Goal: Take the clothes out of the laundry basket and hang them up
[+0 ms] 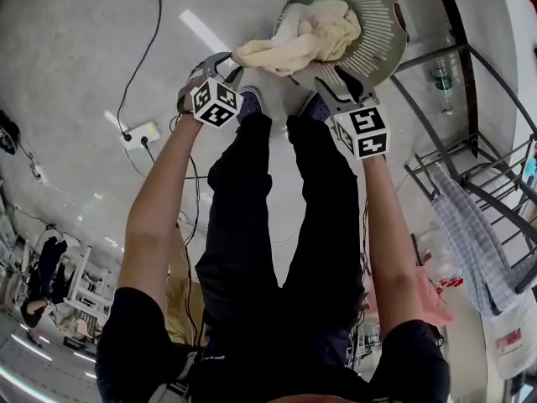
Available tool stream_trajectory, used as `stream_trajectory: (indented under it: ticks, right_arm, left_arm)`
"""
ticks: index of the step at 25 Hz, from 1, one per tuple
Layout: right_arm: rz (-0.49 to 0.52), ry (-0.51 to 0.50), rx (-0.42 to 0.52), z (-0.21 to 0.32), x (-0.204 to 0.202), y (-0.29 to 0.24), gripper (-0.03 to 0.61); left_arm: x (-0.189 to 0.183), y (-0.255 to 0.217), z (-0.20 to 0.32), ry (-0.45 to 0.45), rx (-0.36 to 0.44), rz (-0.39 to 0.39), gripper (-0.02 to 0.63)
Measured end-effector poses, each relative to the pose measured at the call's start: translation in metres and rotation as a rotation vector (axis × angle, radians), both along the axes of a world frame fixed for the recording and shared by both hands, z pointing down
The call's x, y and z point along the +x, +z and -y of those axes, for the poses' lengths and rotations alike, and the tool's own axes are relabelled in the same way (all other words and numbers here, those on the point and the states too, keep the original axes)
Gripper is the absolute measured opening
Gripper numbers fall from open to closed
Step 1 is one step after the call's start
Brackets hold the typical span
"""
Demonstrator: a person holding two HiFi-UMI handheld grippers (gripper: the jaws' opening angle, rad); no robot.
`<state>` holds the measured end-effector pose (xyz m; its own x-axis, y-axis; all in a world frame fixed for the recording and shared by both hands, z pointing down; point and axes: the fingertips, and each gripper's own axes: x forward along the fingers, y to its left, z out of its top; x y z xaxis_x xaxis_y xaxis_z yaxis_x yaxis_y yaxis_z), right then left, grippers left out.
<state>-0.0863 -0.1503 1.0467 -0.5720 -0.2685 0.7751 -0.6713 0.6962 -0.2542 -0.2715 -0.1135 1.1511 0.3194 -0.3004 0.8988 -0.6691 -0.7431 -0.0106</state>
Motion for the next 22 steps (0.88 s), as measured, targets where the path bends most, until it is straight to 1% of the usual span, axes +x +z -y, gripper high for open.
stream_trajectory:
  ticks: [2,3,4,5,8,10,12,14,16,19,22]
  right_arm:
    - [0.008,0.014,-0.006,0.001,-0.001,0.0,0.199]
    - [0.009,0.021,-0.009,0.001,0.0,0.0,0.199]
    - [0.009,0.029,-0.013,0.001,0.001,0.0,0.197]
    - [0.009,0.04,-0.019,0.0,0.004,0.0,0.196]
    - [0.002,0.051,-0.025,-0.002,0.009,-0.004,0.195]
    - [-0.019,0.029,-0.015,-0.003,0.009,-0.009,0.195]
    - [-0.052,-0.012,0.003,-0.002,0.009,-0.013,0.193]
    - [-0.07,-0.049,0.017,0.0,0.006,-0.019,0.193]
    - [-0.06,-0.05,0.019,0.0,0.003,-0.027,0.193]
    - [-0.06,-0.032,0.01,-0.003,0.006,-0.047,0.193]
    - [-0.064,-0.049,0.025,-0.004,0.004,-0.079,0.193]
  left_arm:
    - [-0.001,0.001,0.006,-0.013,0.012,-0.001,0.163]
    - [-0.001,-0.001,0.01,-0.022,0.025,-0.002,0.135]
    - [-0.001,-0.004,0.013,-0.029,0.037,0.0,0.075]
    - [-0.001,-0.007,0.014,-0.032,0.046,0.003,0.036]
    - [0.0,-0.017,0.013,-0.033,0.048,0.007,0.029]
    - [0.002,-0.029,0.01,-0.014,0.046,0.002,0.028]
    - [0.008,-0.048,0.009,0.027,0.055,-0.005,0.028]
    - [0.016,-0.075,0.01,0.066,0.079,-0.015,0.028]
    - [0.028,-0.107,0.008,0.098,0.096,-0.029,0.028]
    - [0.052,-0.154,0.001,0.162,0.088,-0.043,0.028]
    - [0.068,-0.207,-0.002,0.198,0.087,-0.066,0.028]
